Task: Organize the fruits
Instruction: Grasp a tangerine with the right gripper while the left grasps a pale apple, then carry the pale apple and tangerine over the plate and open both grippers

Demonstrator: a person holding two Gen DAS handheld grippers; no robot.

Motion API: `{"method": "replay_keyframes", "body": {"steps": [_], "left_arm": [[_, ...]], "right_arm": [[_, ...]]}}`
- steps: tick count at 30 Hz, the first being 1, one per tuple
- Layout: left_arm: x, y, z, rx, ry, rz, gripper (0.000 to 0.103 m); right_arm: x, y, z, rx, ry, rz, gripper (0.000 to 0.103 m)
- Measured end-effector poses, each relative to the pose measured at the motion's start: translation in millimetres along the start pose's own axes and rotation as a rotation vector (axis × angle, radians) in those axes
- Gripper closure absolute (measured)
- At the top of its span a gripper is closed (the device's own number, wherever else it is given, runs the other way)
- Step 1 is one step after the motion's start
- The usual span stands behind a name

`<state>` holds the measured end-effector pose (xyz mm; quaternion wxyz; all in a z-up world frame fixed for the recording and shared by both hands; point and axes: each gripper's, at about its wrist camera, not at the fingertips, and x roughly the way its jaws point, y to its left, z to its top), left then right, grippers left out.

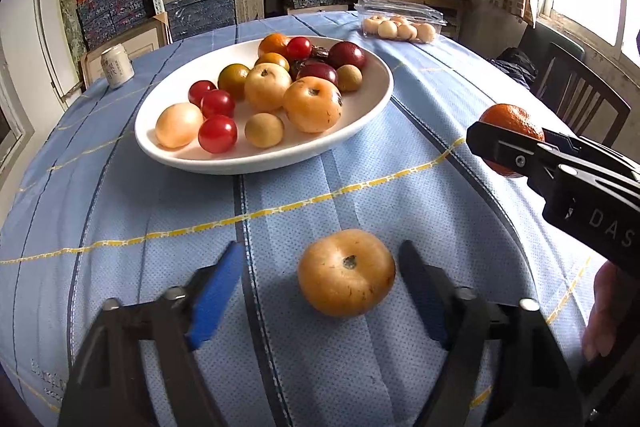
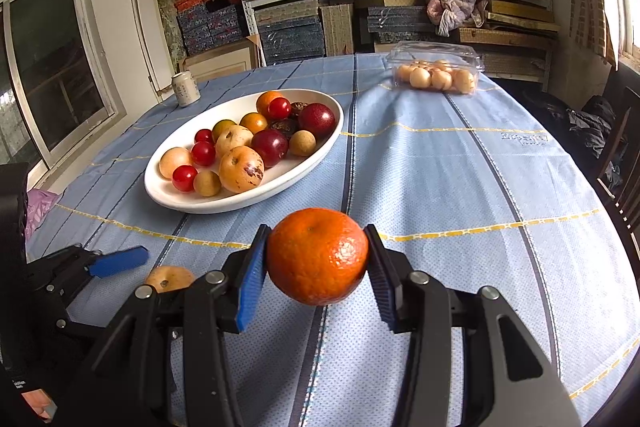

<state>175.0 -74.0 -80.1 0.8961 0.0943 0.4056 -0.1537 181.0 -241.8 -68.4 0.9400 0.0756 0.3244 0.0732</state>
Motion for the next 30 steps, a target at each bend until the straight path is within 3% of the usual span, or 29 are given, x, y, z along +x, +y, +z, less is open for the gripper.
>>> {"method": "replay_keyframes", "body": {"steps": [2,3,19,30], "left_arm": [[1.7,-1.0,-0.6,0.005,0.012,-0.018,0.053],[2.2,-2.6,-0.8,0.013,0.015,-0.015,0.057],[-3.4,0.3,-2.0,0.005,-0.009,0.007,0.058],[1.8,3.5,-5.6,0.008,0.031,0.012,0.054]], "right_arm": [[0.0,-0.2,0.0,0.0,0.0,0.0,0.057],[0.0,-0.2,-0.1,0.001,0.0,-0.001,0.057],[-1.2,-2.3,-0.2,-0.002,-0.005,-0.004,0.057],[-1.8,-2.6,-0.4,-0.001,-0.006,-0.002,0.057]]}}
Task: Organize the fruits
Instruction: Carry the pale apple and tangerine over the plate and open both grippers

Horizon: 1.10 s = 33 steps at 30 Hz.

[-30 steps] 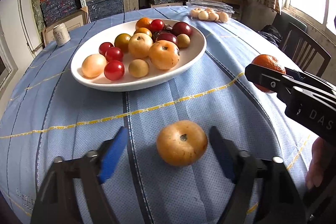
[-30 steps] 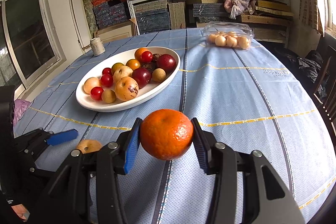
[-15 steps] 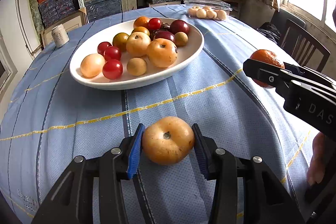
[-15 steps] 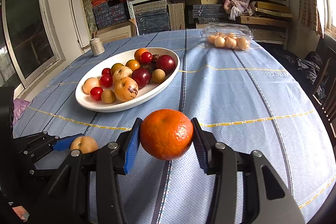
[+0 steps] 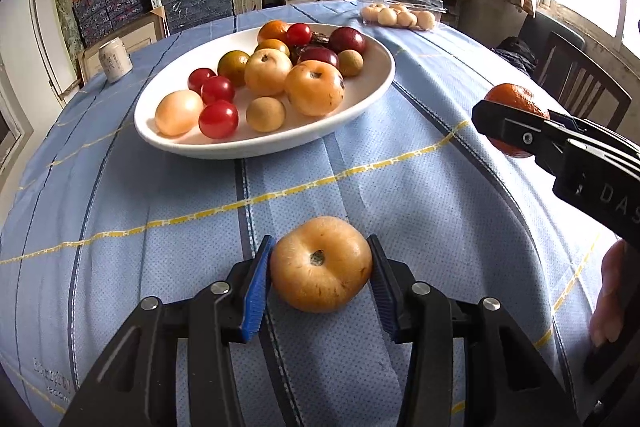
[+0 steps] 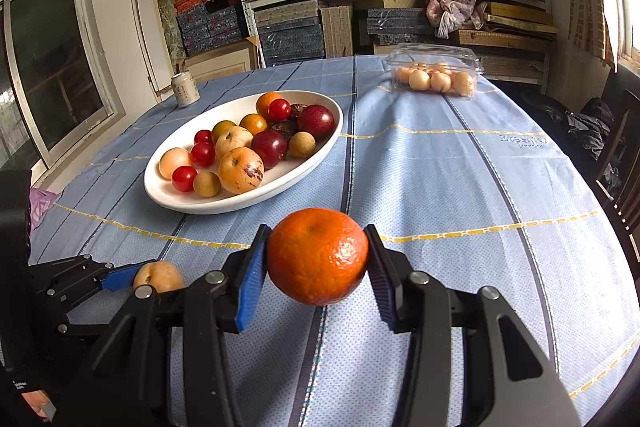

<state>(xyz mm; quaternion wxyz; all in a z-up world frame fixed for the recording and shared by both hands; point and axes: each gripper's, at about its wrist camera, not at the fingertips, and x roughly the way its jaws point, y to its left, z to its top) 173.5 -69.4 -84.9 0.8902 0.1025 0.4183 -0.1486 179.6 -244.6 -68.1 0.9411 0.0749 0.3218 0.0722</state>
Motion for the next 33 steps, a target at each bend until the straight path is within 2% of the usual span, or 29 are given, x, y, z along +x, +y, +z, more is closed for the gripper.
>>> {"method": "replay_keyframes", "body": {"steps": [3,6,27,33], "left_arm": [[0.4,4.2,-0.3,-0.02,0.005,-0.008,0.052],[-0.7,3.3,-0.9,-0.016,0.001,-0.01,0.057],[-12.2,18.2,-4.7,-0.068,-0.025,-0.01,0.058],[-33.9,40.8,-5.1,-0.098,-0.053,-0.012,0.058]], "right_arm": [[0.2,0.3,-0.1,-0.001,0.001,0.001,0.057],[-0.1,0.7,0.0,-0.001,-0.001,0.002,0.057],[-2.7,3.9,1.5,-0.007,-0.013,0.001,0.057],[-1.6,13.8,-0.3,-0.059,0.048,0.037,0.057]]}}
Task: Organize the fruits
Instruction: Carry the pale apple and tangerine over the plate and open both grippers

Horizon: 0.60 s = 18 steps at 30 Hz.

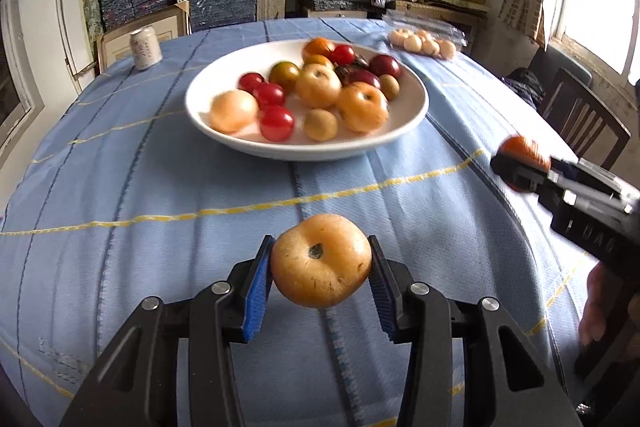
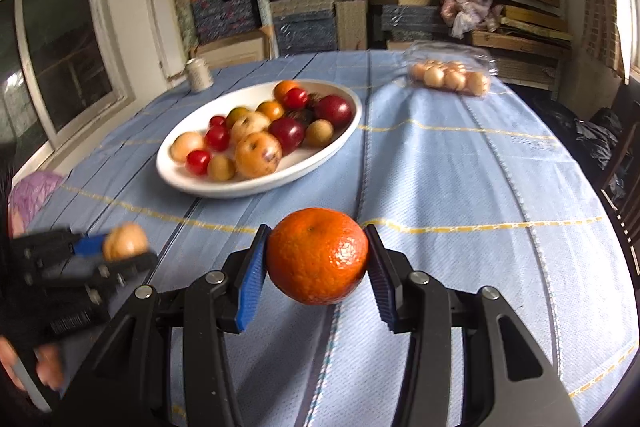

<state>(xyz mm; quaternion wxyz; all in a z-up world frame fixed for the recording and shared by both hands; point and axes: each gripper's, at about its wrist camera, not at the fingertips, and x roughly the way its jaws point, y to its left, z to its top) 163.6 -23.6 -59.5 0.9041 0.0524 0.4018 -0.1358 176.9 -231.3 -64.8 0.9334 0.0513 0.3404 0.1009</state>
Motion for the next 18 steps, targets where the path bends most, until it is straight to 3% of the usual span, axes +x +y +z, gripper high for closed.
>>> {"method": "replay_keyframes", "body": {"steps": [5,9,12,18], "left_arm": [[-18.4,15.4,26.7,0.003,-0.048,0.005,0.058],[-15.5,18.5,62.8,0.026,-0.084,0.026,0.058],[-2.7,24.1,88.5,0.032,-0.102,0.05,0.058],[43.4,44.6,128.7,-0.023,-0.064,0.044,0.058]], "right_arm": [[-2.0,5.4,23.0,-0.018,0.022,0.057,0.057],[4.6,13.0,66.3,-0.053,0.018,0.085,0.057],[19.6,17.8,97.2,-0.076,0.007,0.085,0.057],[75.4,17.0,141.3,-0.04,0.071,0.116,0.057]]}}
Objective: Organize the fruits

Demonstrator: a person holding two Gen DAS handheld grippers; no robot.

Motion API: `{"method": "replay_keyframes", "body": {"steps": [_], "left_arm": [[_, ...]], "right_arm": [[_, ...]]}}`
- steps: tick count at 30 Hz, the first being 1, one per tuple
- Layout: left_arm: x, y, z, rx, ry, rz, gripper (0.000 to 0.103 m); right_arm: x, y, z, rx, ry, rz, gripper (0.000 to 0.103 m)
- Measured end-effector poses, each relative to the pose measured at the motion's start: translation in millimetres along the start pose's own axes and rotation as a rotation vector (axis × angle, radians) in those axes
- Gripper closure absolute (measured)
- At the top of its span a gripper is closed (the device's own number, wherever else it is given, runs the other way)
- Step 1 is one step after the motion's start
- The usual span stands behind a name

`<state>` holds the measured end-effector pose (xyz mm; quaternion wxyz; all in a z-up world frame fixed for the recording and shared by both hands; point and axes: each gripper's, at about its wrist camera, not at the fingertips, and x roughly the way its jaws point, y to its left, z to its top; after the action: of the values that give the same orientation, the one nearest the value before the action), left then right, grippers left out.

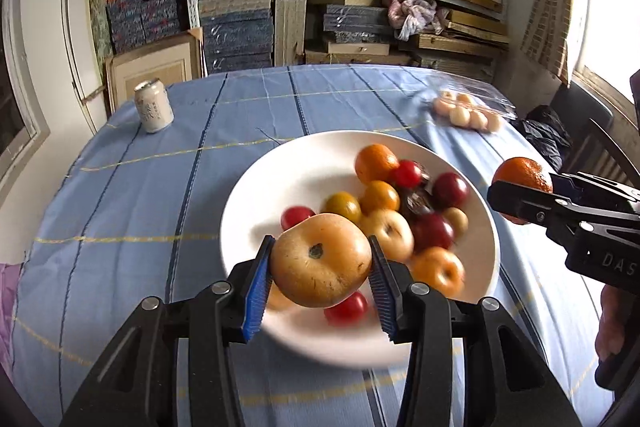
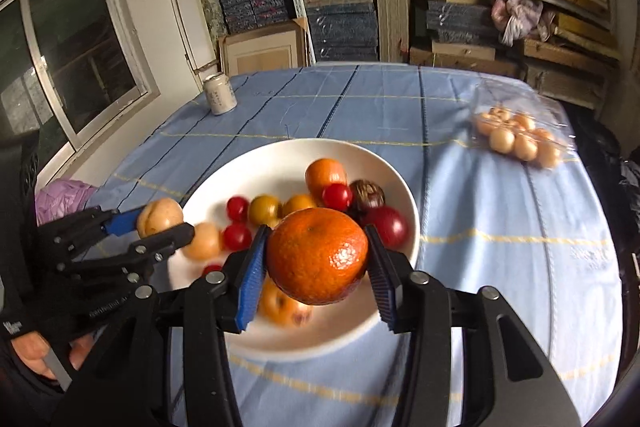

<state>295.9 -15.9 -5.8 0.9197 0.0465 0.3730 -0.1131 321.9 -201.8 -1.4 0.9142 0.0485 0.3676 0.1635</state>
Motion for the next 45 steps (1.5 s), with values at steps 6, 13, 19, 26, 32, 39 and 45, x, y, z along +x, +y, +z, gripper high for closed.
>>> {"method": "replay_keyframes", "body": {"steps": [6,13,19,26,32,39,45], "left_arm": [[35.4,13.8,14.0,-0.048,0.039,0.007,0.053],[4.6,23.4,7.2,-0.073,-0.034,0.026,0.016],[-34.5,11.6,-30.3,-0.044,-0.042,0.058,0.004],[-94.1,-11.4,-89.7,-0.033,-0.068,0.046,0.004],[-154.6,-30.1,-126.5,-0.041,-0.108,0.016,0.004],[-209.3,-44.6,-147.8,-0.062,-0.151,0.045,0.004],[-243.0,-59.8,-159.3,-0.03,-0.198,0.047,0.004]], "right_arm": [[46.4,-1.8,24.5,0.02,0.056,0.026,0.048],[22.2,-7.0,16.3,0.035,0.0,0.007,0.04],[-35.2,8.0,-29.6,-0.016,-0.055,-0.037,0.013],[-109.2,27.7,-107.2,0.017,-0.094,-0.082,0.005],[-165.1,40.7,-154.8,0.042,-0.122,-0.093,0.005],[-222.8,74.6,-195.4,-0.023,-0.184,-0.118,0.005],[-246.9,96.7,-219.0,-0.081,-0.207,-0.101,0.005]]}}
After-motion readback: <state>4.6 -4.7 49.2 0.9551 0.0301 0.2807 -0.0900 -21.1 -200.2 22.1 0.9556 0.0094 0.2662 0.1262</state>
